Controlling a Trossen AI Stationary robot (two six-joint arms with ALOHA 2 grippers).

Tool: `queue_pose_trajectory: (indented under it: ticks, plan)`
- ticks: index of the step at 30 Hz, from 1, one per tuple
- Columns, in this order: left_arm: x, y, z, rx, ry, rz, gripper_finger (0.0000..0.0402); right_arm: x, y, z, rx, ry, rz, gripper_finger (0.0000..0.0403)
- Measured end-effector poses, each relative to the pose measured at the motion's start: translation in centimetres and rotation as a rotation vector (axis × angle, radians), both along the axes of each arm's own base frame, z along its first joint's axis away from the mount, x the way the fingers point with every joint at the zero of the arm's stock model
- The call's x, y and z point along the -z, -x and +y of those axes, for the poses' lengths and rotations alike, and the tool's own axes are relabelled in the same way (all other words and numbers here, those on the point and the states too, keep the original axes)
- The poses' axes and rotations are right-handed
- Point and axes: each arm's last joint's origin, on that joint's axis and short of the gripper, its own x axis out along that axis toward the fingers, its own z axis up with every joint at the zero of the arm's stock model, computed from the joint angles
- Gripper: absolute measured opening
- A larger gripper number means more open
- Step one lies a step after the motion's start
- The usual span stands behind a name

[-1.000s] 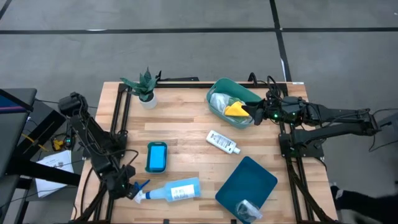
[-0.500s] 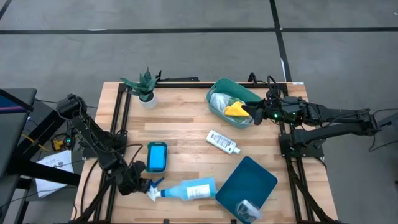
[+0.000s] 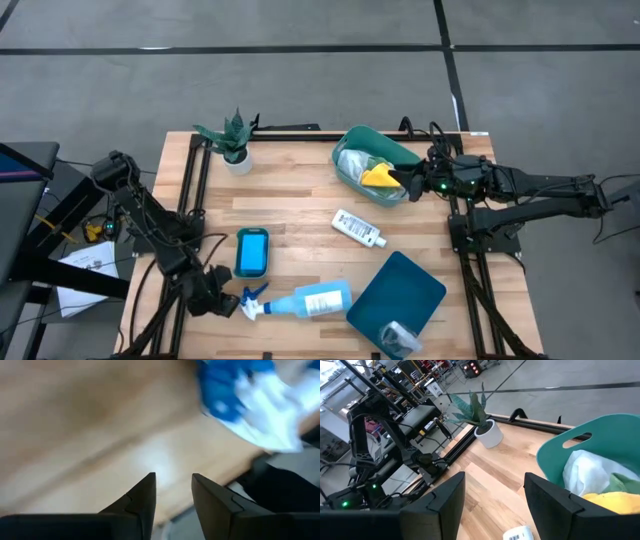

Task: Pick & Place Kitchen Items
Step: Put the blue spray bottle into the blue bin

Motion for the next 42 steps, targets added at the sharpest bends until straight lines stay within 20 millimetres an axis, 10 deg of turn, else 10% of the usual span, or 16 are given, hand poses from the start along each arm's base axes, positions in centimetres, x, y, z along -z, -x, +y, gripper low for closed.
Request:
queue_pose_trajectory:
  ticks: [22,42]
  plan:
    - [0.6,0.6,-3.0,-0.176,-0.003,-0.293,0.0292,0.1,0.0,0.1,-0.022,0.004,0.011,0.0195]
    - [4.2,-0.7,-5.1,-0.395,-0.097,-0.587,0.0301,0.1,0.0,0.1,-0.014,-0.023,-0.001,0.0195]
